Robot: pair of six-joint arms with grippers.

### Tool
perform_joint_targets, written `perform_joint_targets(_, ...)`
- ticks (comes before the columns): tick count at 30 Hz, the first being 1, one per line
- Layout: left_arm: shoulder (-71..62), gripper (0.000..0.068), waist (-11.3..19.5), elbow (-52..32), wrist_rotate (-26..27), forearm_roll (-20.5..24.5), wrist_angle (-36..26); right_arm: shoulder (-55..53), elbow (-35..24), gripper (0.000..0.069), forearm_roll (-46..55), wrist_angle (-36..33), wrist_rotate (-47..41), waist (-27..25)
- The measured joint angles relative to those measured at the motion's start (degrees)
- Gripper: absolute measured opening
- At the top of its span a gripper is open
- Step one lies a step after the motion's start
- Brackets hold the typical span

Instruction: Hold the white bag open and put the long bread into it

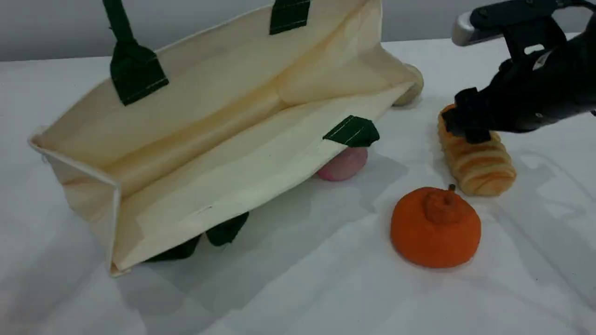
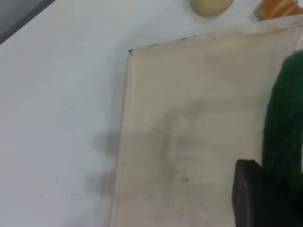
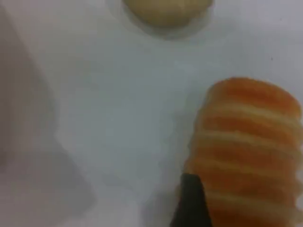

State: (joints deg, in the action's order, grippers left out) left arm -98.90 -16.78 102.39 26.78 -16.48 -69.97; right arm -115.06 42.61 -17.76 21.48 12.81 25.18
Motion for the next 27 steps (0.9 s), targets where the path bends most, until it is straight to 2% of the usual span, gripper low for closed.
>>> perform_joint_targets(11, 0.06, 0.0086, 0.0, 0.0, 0.12, -0.04, 0.0, -4.55, 2.96, 0.047, 0.07, -0.48, -0.06, 0.0)
perform_joint_targets(21, 0.06, 0.0086, 0.0, 0.0, 0.12, -0.04, 0.0, -10.78, 4.74, 0.0467, 0.23, 1.73, 0.0, -0.02)
perform_joint_targets(23, 0.06, 0.0086, 0.0, 0.0, 0.12, -0.04, 0.0, -10.85, 4.74, 0.0441, 0.23, 1.5, 0.0, -0.02)
perform_joint_targets(27, 0.06, 0.0086, 0.0, 0.0, 0.12, -0.04, 0.0, -10.32, 4.74, 0.0318, 0.04, 0.28, -0.22, -0.08)
